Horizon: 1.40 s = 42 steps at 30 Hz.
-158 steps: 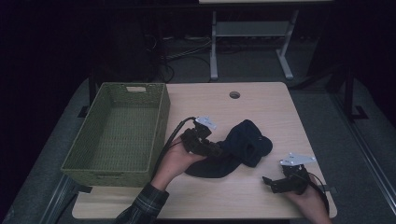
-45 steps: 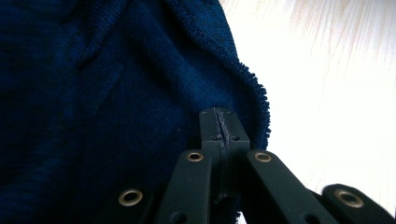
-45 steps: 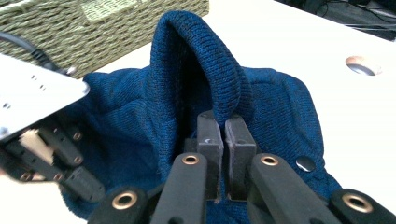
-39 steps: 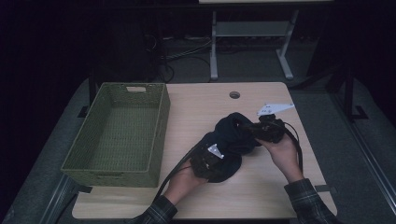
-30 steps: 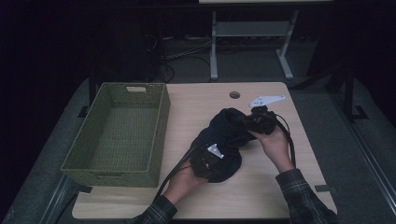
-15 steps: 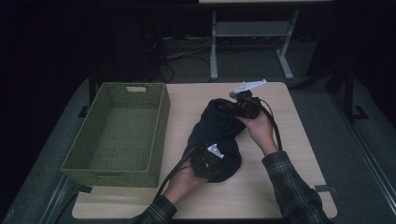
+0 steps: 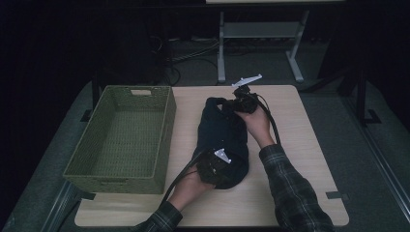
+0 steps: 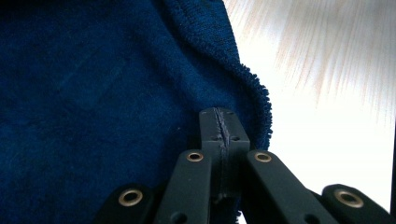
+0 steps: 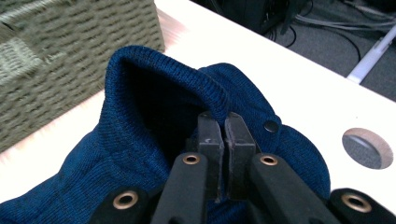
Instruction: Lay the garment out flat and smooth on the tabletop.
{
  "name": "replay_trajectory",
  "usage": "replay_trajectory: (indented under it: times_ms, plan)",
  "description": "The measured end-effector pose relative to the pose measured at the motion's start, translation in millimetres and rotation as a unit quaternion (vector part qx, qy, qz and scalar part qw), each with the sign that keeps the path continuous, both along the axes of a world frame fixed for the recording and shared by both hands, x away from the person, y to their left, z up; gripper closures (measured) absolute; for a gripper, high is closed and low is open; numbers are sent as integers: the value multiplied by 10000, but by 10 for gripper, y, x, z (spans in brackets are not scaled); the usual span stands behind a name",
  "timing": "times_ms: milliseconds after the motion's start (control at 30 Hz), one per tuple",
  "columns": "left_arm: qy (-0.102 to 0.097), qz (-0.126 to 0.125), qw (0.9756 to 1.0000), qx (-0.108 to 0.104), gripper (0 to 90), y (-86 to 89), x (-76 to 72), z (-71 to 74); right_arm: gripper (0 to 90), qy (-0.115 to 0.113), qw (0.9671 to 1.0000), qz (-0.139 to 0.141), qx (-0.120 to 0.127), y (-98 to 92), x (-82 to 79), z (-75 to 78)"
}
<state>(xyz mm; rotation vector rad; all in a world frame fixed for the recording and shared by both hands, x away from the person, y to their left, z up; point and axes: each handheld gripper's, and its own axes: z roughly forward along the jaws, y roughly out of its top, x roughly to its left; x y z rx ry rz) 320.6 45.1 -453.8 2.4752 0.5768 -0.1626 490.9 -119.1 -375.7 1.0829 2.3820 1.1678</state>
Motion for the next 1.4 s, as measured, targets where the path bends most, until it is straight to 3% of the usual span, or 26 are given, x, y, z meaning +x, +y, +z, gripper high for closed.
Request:
replay_trajectory:
  times_ms: [133,300,433,600,900,1033,1133,1300,1400]
  plan:
    - [12,1,10000,-15,900,1,2,-2,833,81,10000,39,-17,-6,31,-78]
    - [44,-13,10000,-23,900,7,12,-5,688,-15,9999,83,140,-60,-22,-30]
    - [63,-9,10000,-45,900,14,21,-9,782,-110,9997,134,144,-151,-144,29]
    - [110,6,9999,-104,900,20,30,-19,897,-47,9998,208,0,-291,-332,-4]
    - [122,4,9998,-129,900,25,35,-23,898,96,9995,289,-5,-521,-674,-212]
    - [21,-49,10000,-55,900,12,22,-11,898,176,9992,344,-51,-555,-825,-335]
    - [-27,-94,9999,63,900,-7,16,6,898,207,9990,387,-45,-583,-909,-424]
    - [-41,-96,9999,79,899,-15,16,14,898,274,9987,417,-82,-609,-1008,-548]
    - [-103,-79,9999,95,844,-12,14,43,898,367,9984,417,-118,-625,-1057,-626]
